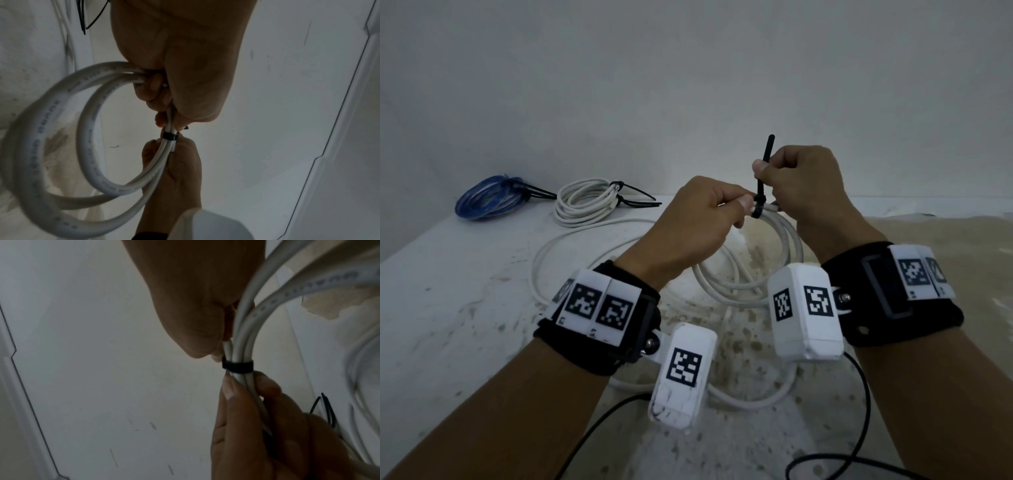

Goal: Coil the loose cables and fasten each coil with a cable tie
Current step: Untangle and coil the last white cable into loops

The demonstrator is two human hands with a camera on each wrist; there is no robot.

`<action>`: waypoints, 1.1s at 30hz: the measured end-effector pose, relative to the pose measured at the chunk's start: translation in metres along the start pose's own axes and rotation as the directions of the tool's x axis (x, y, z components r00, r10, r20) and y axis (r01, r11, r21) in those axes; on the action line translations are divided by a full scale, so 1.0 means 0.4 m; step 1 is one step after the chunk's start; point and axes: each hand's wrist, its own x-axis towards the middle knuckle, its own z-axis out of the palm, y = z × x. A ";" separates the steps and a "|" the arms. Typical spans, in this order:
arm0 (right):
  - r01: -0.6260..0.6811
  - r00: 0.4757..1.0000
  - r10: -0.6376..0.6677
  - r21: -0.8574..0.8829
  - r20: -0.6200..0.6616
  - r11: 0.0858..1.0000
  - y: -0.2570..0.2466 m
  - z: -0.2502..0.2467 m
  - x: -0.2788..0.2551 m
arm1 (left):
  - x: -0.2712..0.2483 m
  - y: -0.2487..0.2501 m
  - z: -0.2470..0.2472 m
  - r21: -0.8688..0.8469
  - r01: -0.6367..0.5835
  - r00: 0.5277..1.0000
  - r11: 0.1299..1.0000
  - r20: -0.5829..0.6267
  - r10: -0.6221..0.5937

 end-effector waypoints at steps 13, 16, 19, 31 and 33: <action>-0.496 0.752 0.335 0.152 0.568 0.855 -0.049 -0.028 -0.035 | 0.019 -0.012 -0.024 -0.009 0.065 0.995 0.998 -0.080 -0.066; -0.478 0.716 0.307 0.120 0.627 0.870 -0.065 -0.020 -0.040 | 0.019 -0.007 -0.039 -0.042 0.075 0.993 0.996 -0.086 -0.078; -0.469 0.724 0.273 0.162 0.633 0.868 -0.067 -0.008 -0.042 | 0.024 -0.010 -0.040 -0.061 0.086 0.991 0.994 -0.094 -0.092; -0.404 0.898 0.393 0.721 0.197 0.562 -0.078 0.030 -0.042 | 0.030 -0.016 -0.036 -0.922 0.175 0.916 0.345 0.025 -0.399; -0.377 0.906 0.397 0.711 0.149 0.594 -0.082 0.045 -0.050 | 0.033 -0.017 -0.032 -0.947 0.154 0.907 0.284 0.021 -0.420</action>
